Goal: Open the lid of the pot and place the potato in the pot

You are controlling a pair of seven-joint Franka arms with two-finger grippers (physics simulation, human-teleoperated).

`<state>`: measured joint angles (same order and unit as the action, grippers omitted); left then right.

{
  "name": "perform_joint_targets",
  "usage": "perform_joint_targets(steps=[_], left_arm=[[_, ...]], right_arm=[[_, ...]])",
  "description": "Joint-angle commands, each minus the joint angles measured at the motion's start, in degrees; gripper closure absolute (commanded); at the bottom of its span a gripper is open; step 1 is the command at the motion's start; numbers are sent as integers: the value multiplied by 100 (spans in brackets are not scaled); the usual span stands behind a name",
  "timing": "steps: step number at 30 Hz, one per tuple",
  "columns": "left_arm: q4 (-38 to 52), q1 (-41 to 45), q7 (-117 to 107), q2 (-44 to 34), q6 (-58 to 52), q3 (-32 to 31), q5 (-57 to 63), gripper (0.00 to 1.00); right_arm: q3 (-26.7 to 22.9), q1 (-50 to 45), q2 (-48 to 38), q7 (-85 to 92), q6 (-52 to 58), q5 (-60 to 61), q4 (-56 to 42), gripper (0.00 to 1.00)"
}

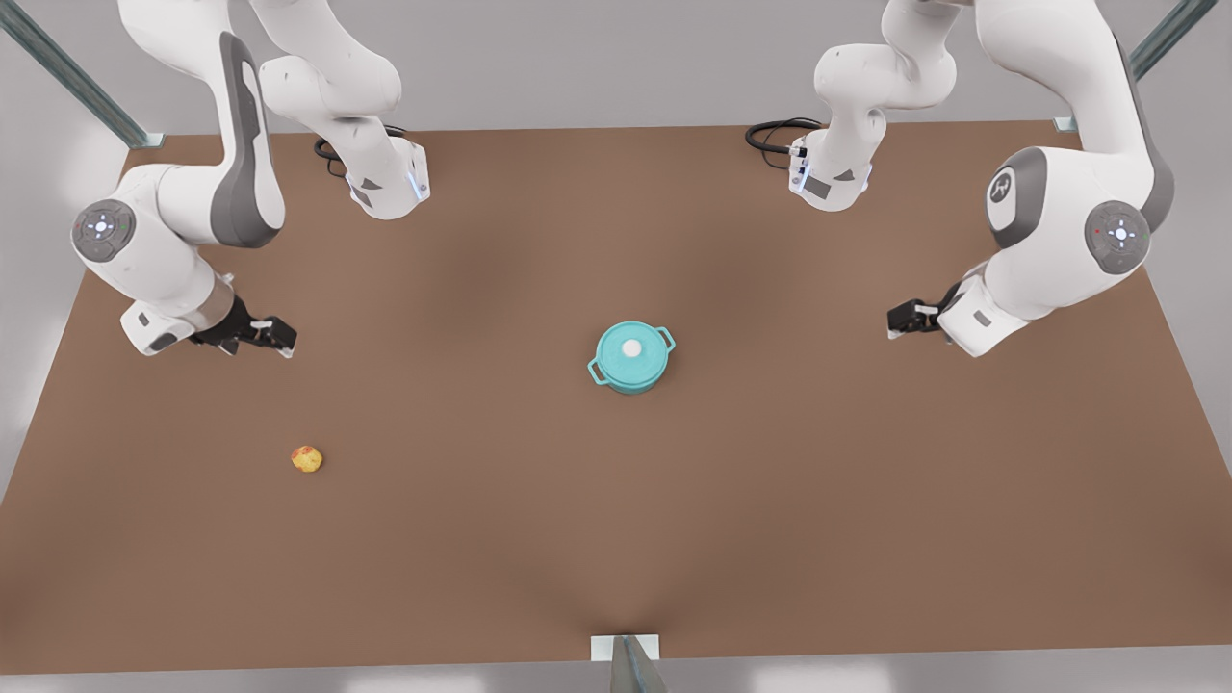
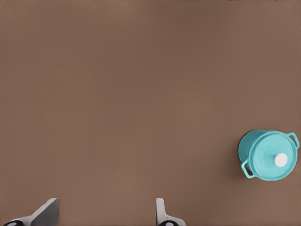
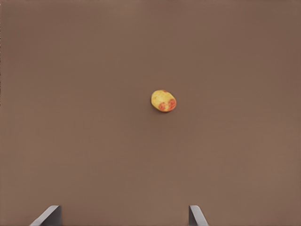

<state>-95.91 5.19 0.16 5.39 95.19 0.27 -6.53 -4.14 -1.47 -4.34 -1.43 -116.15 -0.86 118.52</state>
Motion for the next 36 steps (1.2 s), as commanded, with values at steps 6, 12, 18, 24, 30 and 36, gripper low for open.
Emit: perform_joint_targets(steps=[6,12,18,24,30,36], left_arm=[[143,640,-1306,137,210,-1275,609,0],[2463,2478,-4788,2299,245,-1407,609,0],[2393,3383,-6467,3310,1537,-1416,1383,0],[1330,3102,-6036,3284,2556,-1398,1576,0],[1110,3155,-6036,3213,2618,-1381,1681,0],[793,3278,-6151,3231,2724,-1381,1910,0]], right_arm=[[-17,103,319,3490,-224,-582,-312,0],[-8,85,934,3729,-251,-538,-787,0],[1,85,2165,4186,-1049,-530,-1297,0],[-17,182,3035,4186,-1806,-503,-1349,0],[-26,191,3615,4177,-981,-433,-1911,0],[-17,278,3976,4265,66,-143,-2228,0]])
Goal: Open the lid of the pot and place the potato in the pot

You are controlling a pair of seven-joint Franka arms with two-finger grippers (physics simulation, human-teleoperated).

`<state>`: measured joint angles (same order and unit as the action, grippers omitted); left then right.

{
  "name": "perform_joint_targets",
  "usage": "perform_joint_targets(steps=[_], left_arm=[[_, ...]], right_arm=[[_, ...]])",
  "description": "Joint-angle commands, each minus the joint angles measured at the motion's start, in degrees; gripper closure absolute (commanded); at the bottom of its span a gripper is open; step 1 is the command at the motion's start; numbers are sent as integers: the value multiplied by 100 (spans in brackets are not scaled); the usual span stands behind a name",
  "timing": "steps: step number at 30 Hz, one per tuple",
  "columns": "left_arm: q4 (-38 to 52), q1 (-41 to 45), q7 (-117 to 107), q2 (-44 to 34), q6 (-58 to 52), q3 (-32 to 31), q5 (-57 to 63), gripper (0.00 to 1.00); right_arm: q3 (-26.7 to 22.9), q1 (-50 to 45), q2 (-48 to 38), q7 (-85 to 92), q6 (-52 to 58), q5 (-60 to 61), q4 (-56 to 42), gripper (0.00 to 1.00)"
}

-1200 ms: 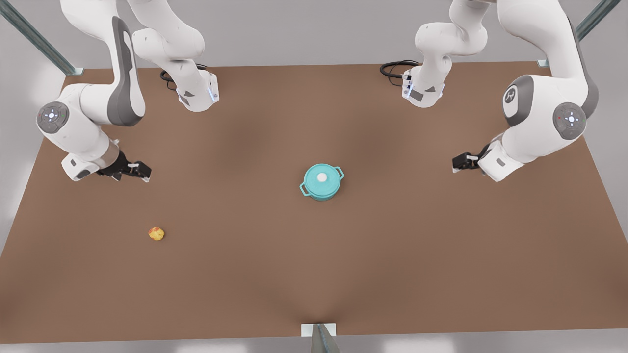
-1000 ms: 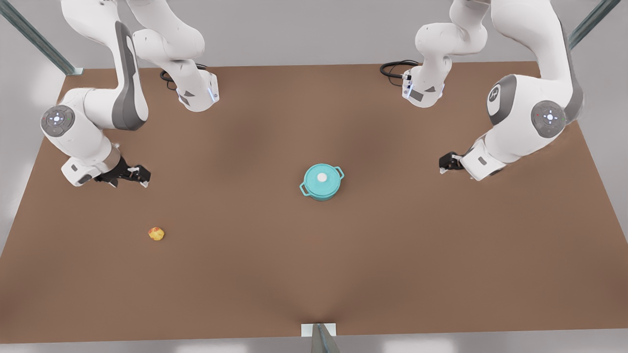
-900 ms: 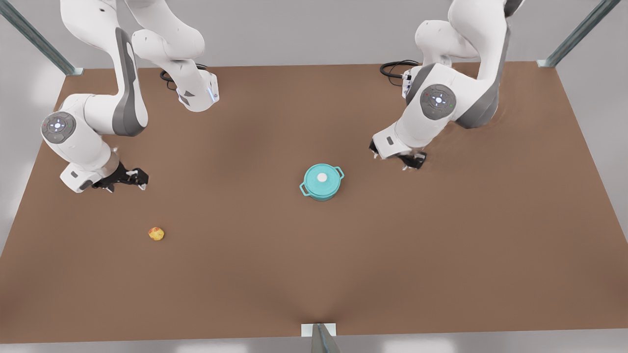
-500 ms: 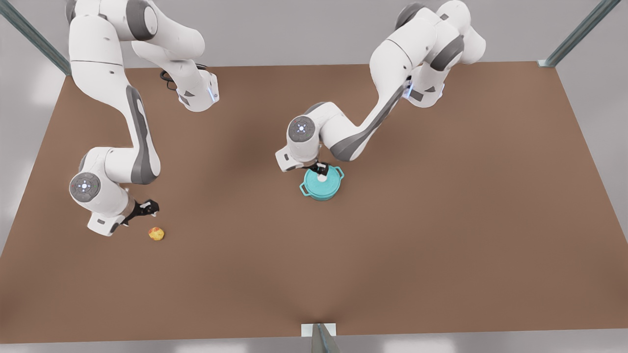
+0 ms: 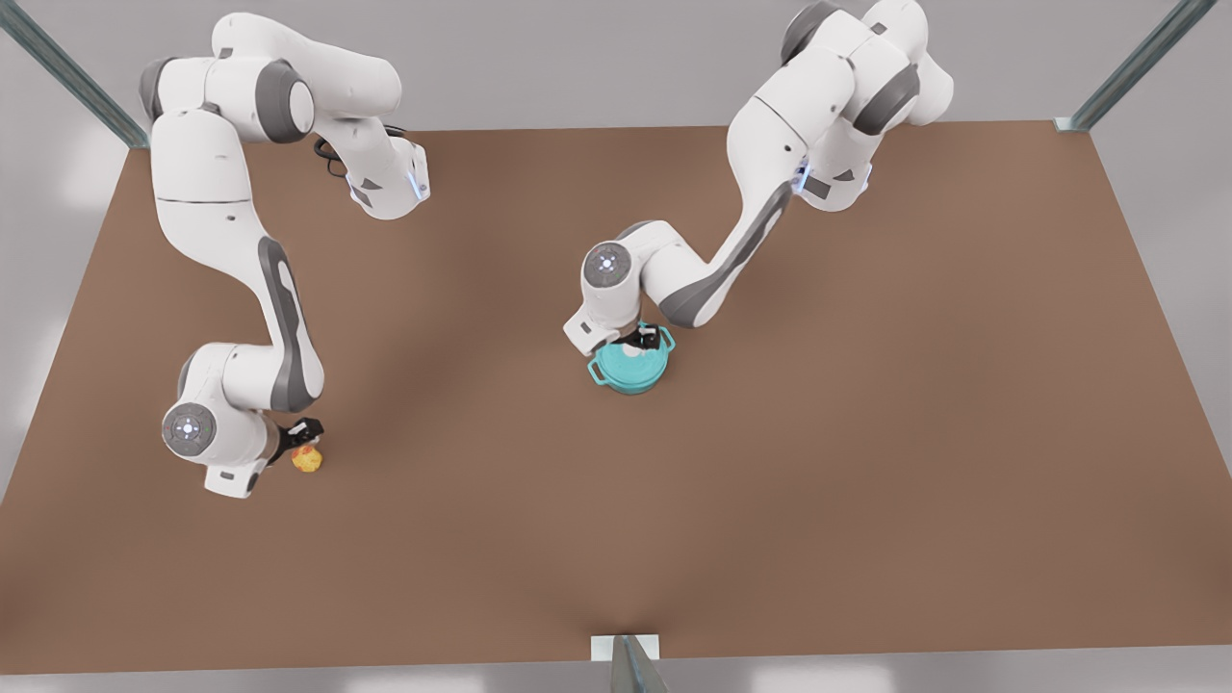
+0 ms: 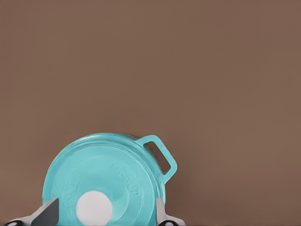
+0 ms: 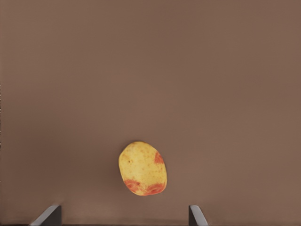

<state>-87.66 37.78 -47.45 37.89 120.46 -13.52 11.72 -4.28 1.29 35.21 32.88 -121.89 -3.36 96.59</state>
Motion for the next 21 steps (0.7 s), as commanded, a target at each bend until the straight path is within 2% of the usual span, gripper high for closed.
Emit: perform_joint_targets(steps=[1,7,9,14,21], left_arm=[[-41,37,-1504,26,215,-1,102,0],[-287,54,-1592,-71,329,-1,217,0],[-726,-42,-1627,-256,883,-1,190,0],[-726,-34,-1627,-185,944,-1,199,0],[-735,-34,-1627,-124,997,-1,208,0]], right_arm=[[6,3,56,834,640,108,-35,0],[24,65,284,930,667,213,-62,0],[24,73,407,1027,649,222,-246,0],[59,29,153,1220,790,213,-405,0],[59,55,74,1300,-397,204,96,0]])
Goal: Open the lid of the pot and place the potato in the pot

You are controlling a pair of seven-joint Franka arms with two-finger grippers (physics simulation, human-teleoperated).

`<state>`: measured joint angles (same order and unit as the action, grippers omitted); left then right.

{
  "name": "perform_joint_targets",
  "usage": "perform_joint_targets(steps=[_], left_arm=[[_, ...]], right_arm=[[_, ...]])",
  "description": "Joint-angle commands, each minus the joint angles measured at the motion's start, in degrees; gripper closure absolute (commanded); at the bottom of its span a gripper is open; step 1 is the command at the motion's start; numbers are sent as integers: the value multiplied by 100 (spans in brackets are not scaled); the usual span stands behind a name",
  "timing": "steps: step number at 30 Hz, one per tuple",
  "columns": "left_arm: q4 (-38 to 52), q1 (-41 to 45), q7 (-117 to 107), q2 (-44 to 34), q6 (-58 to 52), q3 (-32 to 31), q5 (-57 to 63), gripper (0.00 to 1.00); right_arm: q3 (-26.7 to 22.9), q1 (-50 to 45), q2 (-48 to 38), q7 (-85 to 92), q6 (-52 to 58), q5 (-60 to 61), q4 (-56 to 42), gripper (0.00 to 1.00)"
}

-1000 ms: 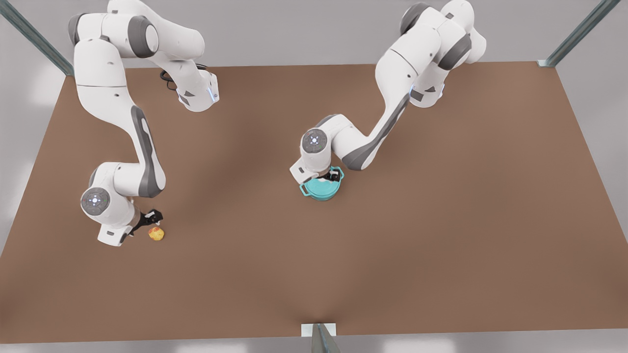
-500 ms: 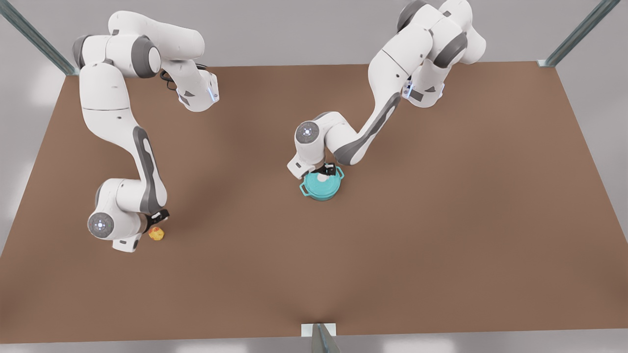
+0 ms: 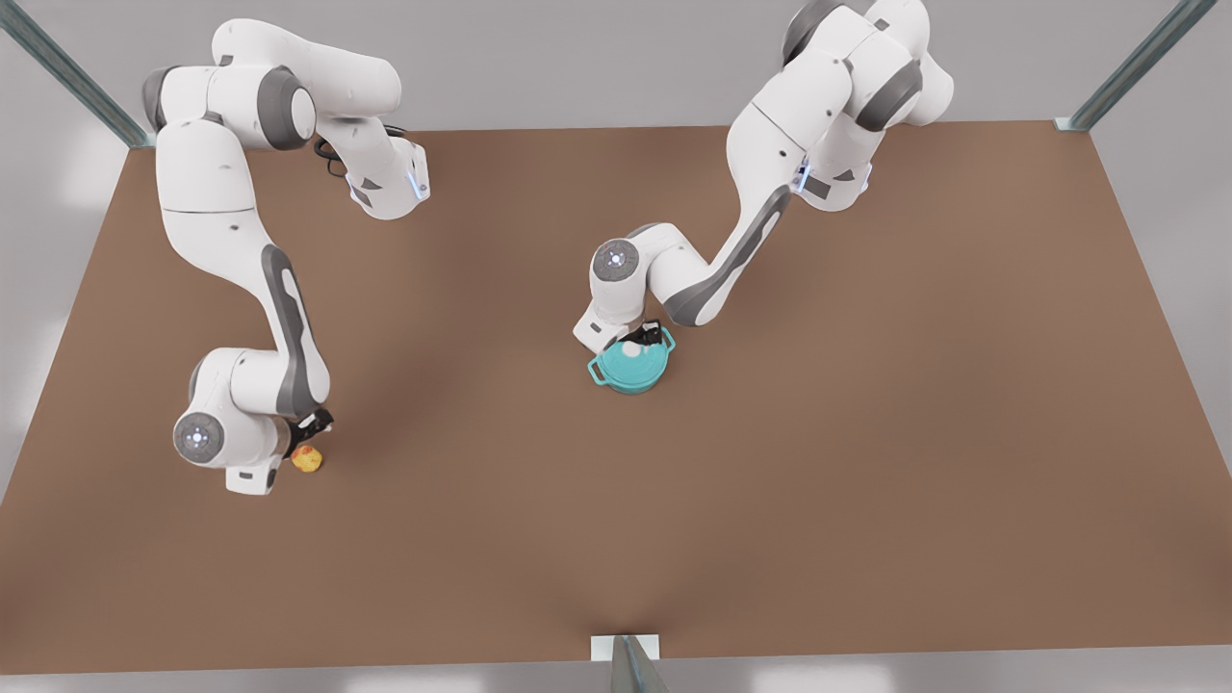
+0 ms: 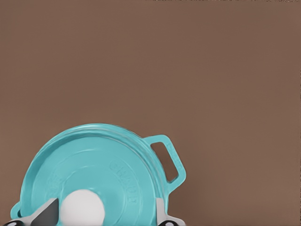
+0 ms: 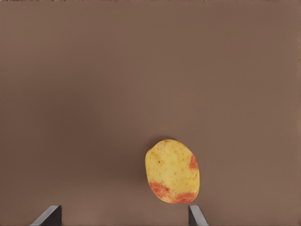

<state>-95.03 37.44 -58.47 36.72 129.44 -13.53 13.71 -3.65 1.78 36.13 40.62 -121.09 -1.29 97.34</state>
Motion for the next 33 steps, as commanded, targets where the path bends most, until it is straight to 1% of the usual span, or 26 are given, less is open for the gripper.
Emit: perform_joint_targets(steps=[1,2,3,7,8,11,13,15,18,19,20,22,23,24,27,28,29,30,31,32,33], left_arm=[[2,0,-525,-7,99,-1,9,6],[2,0,-525,-7,99,-1,9,21],[2,0,-525,-7,99,-1,9,29],[2,-9,-525,-34,38,-1,9,53],[2,-9,-525,-34,38,-1,9,57],[63,-17,-508,-60,29,17,18,57],[397,-123,-499,-60,29,122,18,57],[766,-746,-25,28,20,149,27,57],[1496,-1757,1320,871,29,157,9,57],[1724,-1907,1698,1205,90,184,9,57],[1865,-1898,1742,1372,117,245,9,57],[1918,-1898,1751,1408,108,254,18,57],[1936,-1898,1874,1390,108,272,18,46],[1944,-1907,1997,1346,64,298,18,0],[1936,-1942,2638,1302,20,307,9,0],[1936,-1977,3050,1224,-303,245,9,0],[2136,-2195,3936,1013,-971,237,-61,0],[2849,-2882,4932,802,-2377,-106,-500,0],[2920,-3093,4977,161,-3310,-186,-509,0],[2885,-3243,4985,-252,-3759,-186,-536,0],[1501,-3567,5038,-1393,-3516,-203,-667,0]], right_arm=[[-4,24,-53,526,-546,-3,48,0],[-4,24,-150,535,-784,-3,232,0],[-13,33,-168,578,-819,5,259,0],[-13,112,-221,666,-1206,32,452,0],[-13,112,-212,666,-1250,32,452,0],[-13,112,-142,754,-1399,190,461,0],[-13,112,-98,754,-1426,199,478,0],[-13,112,-45,754,-1523,199,505,0],[-13,112,17,754,-1531,199,505,0],[-13,112,43,754,-1540,199,505,0],[-13,121,43,763,-1540,199,496,0],[-4,156,52,781,-1549,190,487,0],[-4,156,52,781,-1549,190,487,0],[-4,156,96,789,-1549,190,470,0],[-4,156,184,789,-1707,190,443,0],[-4,156,201,789,-1742,190,452,0],[-4,156,210,789,-1751,190,452,0],[-4,156,245,789,-1751,190,443,0],[-4,156,245,789,-1751,190,452,0],[-4,156,254,789,-1760,190,452,0],[-4,156,280,789,-1760,190,443,0]])
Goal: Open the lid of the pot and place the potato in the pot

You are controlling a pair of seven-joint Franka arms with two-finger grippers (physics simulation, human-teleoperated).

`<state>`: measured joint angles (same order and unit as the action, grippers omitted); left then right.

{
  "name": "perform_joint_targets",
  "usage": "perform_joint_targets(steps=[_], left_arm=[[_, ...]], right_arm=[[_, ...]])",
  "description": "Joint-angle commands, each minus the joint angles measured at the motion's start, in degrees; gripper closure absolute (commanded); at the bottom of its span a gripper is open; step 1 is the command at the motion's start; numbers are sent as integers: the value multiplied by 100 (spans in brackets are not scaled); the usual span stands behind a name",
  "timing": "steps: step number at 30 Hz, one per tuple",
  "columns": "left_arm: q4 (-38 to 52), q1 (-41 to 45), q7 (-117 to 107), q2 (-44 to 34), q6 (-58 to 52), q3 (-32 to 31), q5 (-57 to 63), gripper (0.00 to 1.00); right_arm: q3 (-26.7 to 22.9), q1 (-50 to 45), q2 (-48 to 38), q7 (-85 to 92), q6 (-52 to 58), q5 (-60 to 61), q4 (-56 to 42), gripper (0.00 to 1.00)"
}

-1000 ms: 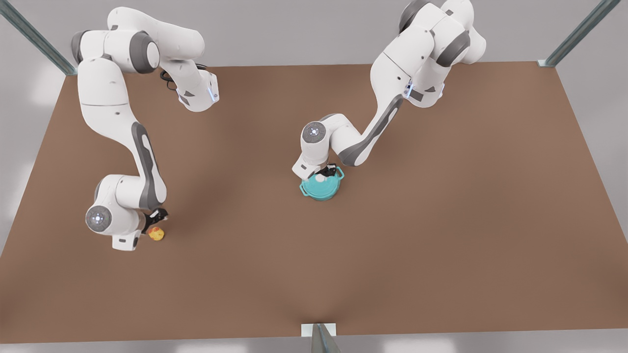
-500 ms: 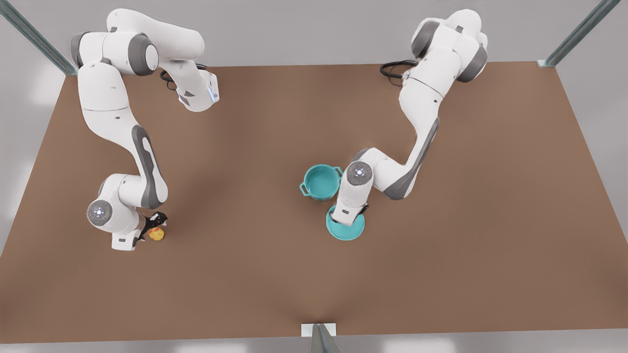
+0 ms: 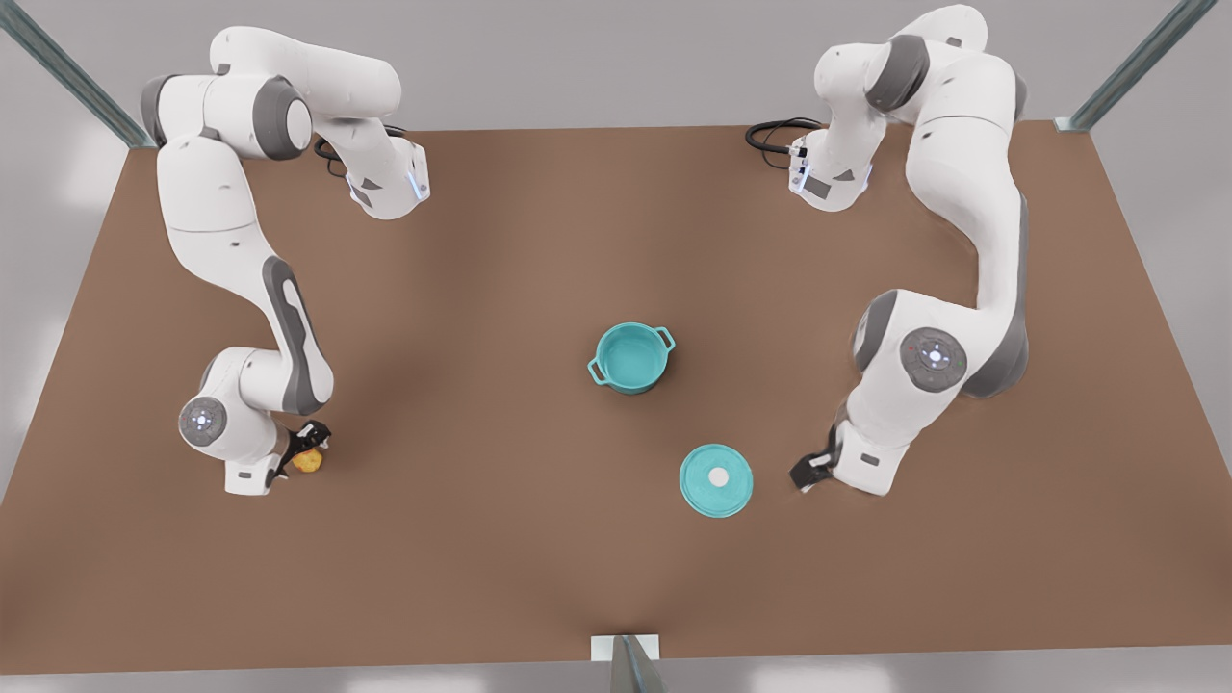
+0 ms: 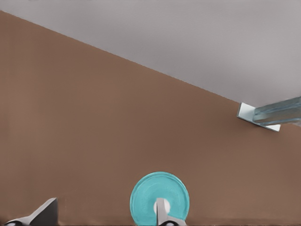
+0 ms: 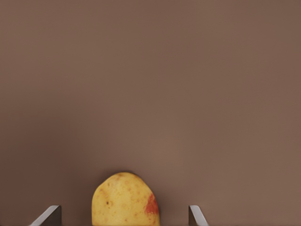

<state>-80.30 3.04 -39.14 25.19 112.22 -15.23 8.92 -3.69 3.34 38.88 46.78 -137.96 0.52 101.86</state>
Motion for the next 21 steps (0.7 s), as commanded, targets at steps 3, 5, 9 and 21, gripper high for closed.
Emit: perform_joint_targets(steps=[3,5,9,21], left_arm=[[-1577,-435,3668,-1570,-983,-15,-610,0],[-1375,-453,2824,-1456,-1131,2,-636,0],[-979,-409,3420,-1332,-1616,-59,-953,0],[-144,-1007,4670,-1165,-2011,-7,-804,0]], right_arm=[[0,0,40,173,-196,9,10,2],[0,0,41,270,-196,9,10,11],[0,0,41,322,-196,9,10,33],[79,0,-100,533,-117,18,-8,44]])
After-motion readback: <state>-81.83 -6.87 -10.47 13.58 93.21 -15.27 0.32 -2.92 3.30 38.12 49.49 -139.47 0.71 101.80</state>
